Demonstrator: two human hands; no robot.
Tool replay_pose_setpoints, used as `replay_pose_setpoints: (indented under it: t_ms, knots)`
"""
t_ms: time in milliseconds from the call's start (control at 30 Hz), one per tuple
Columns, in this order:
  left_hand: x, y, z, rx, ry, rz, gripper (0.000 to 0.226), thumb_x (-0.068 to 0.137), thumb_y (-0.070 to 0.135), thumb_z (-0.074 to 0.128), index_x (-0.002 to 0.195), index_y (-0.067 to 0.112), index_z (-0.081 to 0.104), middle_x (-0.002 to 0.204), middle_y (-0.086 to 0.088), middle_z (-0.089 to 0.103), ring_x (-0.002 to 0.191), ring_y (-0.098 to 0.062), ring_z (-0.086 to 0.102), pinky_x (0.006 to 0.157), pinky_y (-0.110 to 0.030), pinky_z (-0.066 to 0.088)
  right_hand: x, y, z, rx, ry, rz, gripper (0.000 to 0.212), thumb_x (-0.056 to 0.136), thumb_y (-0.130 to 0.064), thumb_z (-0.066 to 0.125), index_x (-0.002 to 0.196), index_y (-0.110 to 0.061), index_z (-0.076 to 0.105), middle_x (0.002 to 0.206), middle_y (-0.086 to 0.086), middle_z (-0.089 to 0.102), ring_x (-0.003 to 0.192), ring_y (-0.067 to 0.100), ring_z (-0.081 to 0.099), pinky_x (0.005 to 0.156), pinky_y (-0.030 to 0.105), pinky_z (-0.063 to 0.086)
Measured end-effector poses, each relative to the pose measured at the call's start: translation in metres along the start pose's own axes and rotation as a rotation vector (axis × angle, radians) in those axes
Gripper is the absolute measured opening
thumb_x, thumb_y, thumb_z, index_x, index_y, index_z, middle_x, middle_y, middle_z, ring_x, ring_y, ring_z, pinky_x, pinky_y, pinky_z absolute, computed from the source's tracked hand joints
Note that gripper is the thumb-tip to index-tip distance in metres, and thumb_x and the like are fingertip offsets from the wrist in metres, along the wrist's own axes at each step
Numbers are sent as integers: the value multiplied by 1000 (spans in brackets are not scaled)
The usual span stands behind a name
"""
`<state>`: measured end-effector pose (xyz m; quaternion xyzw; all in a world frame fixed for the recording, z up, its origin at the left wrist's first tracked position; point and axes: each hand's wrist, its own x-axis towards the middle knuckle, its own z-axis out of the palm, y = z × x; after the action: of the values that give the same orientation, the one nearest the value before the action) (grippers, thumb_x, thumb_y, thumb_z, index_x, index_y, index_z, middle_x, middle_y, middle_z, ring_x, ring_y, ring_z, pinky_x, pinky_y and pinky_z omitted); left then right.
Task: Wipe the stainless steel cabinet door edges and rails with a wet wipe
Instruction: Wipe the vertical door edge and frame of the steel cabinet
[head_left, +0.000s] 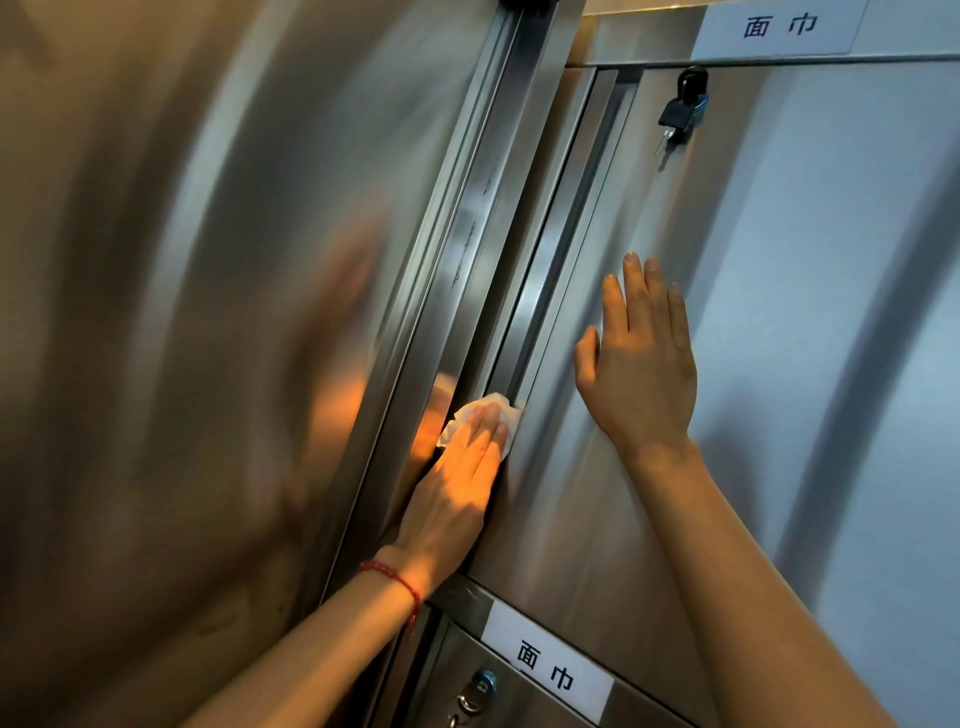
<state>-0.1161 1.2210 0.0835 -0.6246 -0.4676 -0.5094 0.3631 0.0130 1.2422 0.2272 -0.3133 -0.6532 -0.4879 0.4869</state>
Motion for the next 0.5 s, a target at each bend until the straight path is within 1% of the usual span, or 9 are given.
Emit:
replay_pose_setpoints:
  t_ms: [67,100,133,200,233,300,367,433,500]
  knots:
    - [9,-6,7,13,67,40,44,101,9,0,143,0,8,145,-13,29,142,-9,-1,110,-21,-5,0,0,0,-8,3,-1,47,90,-17,47,133,3,48,143,22,40,137,35,32,115,43,20]
    - [13,-9,11,30,95,53,43,101,6,8,144,2,6,143,-13,31,141,-7,-8,110,-22,-7,0,0,0,-11,3,-1,47,90,-17,46,133,3,48,143,22,40,137,35,32,114,43,20]
    - [17,-9,12,87,98,51,45,98,6,16,142,-1,13,140,-15,34,141,-8,-6,111,-22,-7,0,0,0,-12,3,-1,47,90,-17,46,133,3,48,143,22,40,137,35,32,114,43,20]
    - [26,-10,8,142,55,71,48,93,8,20,135,-8,33,141,-18,32,141,-20,17,114,-20,3,0,0,0,-12,2,-2,47,90,-17,46,133,3,48,143,22,40,137,35,32,114,43,20]
    - [29,-8,6,119,12,56,48,91,7,22,131,-10,41,140,-20,37,135,-30,32,114,-24,16,0,0,0,-12,2,-2,47,90,-16,47,133,3,48,143,22,40,136,35,33,114,43,20]
    - [34,-5,6,8,54,2,43,86,-2,28,118,-14,54,127,-27,52,116,-40,52,97,-41,43,0,0,0,-12,3,0,47,90,-16,46,133,3,48,143,22,40,136,35,33,114,44,21]
    - [38,-5,4,7,146,47,43,92,-7,21,112,-15,58,119,-28,57,108,-41,57,84,-48,50,0,-1,-1,-1,8,1,47,89,-16,46,132,3,49,142,22,41,136,36,34,114,44,22]
    - [43,-5,2,94,175,84,54,96,-6,8,111,-14,59,118,-27,59,108,-39,59,83,-47,52,1,-2,-1,5,11,2,47,89,-17,44,131,3,50,142,23,42,135,36,35,113,45,23]
    - [46,-4,-1,139,172,109,47,89,-12,18,110,-13,60,116,-25,61,107,-37,60,84,-43,52,1,-2,-2,5,12,2,47,89,-18,43,131,3,50,141,23,43,134,37,36,112,45,25]
